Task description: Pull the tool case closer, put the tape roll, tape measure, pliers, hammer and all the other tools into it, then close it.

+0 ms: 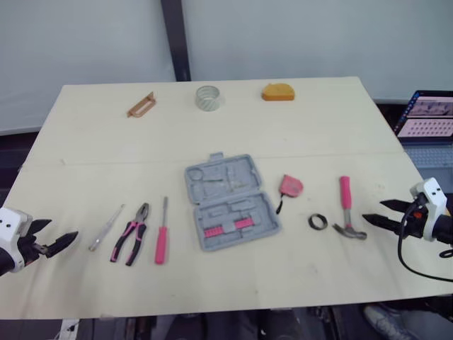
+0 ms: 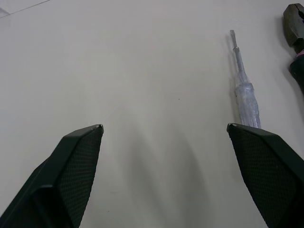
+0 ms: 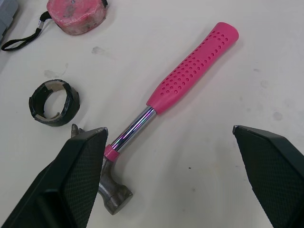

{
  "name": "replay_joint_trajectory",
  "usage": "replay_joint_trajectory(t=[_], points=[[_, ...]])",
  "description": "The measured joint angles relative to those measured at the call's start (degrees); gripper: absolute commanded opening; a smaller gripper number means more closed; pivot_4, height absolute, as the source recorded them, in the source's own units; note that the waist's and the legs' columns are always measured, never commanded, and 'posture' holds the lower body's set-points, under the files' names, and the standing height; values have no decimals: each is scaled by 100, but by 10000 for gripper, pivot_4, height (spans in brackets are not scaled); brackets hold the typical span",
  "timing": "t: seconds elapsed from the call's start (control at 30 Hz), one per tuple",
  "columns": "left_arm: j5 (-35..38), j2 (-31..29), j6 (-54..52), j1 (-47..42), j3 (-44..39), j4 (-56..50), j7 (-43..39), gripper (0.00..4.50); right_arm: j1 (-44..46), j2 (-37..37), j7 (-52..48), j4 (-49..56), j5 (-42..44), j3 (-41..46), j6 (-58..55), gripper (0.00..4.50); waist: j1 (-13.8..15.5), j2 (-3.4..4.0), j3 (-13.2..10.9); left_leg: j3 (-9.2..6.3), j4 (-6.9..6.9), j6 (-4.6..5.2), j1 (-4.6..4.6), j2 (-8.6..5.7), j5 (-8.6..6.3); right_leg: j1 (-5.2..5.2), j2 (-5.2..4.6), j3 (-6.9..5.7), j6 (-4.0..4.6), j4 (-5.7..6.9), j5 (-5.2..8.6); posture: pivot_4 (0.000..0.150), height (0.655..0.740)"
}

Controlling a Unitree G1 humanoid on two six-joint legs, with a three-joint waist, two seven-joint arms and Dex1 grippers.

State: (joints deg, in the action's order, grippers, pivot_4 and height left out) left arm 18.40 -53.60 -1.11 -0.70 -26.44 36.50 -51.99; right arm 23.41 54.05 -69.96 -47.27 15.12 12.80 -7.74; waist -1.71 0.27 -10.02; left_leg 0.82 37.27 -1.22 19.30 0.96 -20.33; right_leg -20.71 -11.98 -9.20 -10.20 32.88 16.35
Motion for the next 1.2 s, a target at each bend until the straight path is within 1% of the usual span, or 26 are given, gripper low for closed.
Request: replay_joint_trajectory(t=[0.4,0.5,1.03,1.13,1.2], points=[[1,26,-76,-28,0,-68,104,44786,52,-30,0,-10,0,-99,14,45000,0,0,0,0,1,0,0,0,0,0,0,0,0,1,0,1500,7400],[1,101,-142,-3,2,-205,116,44786,69,-30,0,-18,0,-106,16,45000,1,0,0,0,2,0,0,0,0,0,0,0,0,2,0,1500,7400],[4,102,-424,128,-10,-664,280,44786,103,-30,1,-72,-9,-108,47,45000,0,0,0,0,2,0,-1,0,0,0,0,1,0,3,0,1500,7400],[101,119,-715,137,-43,-968,307,44786,129,-30,15,3,47,-84,-58,45000,3,0,0,0,5,0,0,0,0,0,0,1,0,3,0,1500,7400],[206,152,-963,167,-42,-1412,292,44786,168,-74,29,345,185,-17,-285,45000,4,0,0,-1,6,0,1,1,0,0,0,3,0,4,0,1500,7400]])
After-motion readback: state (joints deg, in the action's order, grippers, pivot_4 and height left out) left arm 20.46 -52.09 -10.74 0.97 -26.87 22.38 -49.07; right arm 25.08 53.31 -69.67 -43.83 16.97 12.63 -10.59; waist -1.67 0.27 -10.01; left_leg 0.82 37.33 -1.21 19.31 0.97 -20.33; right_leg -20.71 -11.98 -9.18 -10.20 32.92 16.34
